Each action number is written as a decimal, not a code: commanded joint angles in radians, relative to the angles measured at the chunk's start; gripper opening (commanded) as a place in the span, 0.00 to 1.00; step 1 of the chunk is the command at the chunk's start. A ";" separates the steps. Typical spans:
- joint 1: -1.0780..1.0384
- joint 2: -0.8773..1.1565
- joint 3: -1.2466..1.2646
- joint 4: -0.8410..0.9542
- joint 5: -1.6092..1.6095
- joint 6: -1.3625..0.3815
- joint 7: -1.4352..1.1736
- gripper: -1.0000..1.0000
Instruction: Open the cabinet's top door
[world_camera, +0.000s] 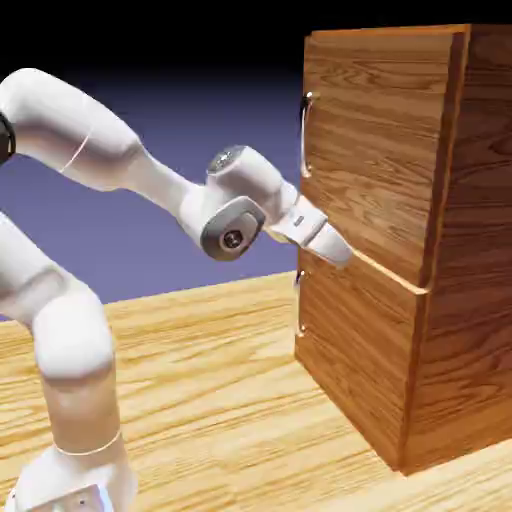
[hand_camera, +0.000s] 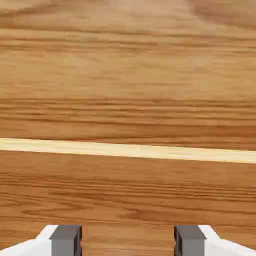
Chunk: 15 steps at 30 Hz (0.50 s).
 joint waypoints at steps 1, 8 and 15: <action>-0.016 -0.014 0.022 0.008 0.041 0.000 0.044 0.50; -0.129 -0.112 0.176 0.063 0.330 -0.004 0.348 0.50; -0.241 -0.211 0.330 0.118 0.619 -0.007 0.653 0.50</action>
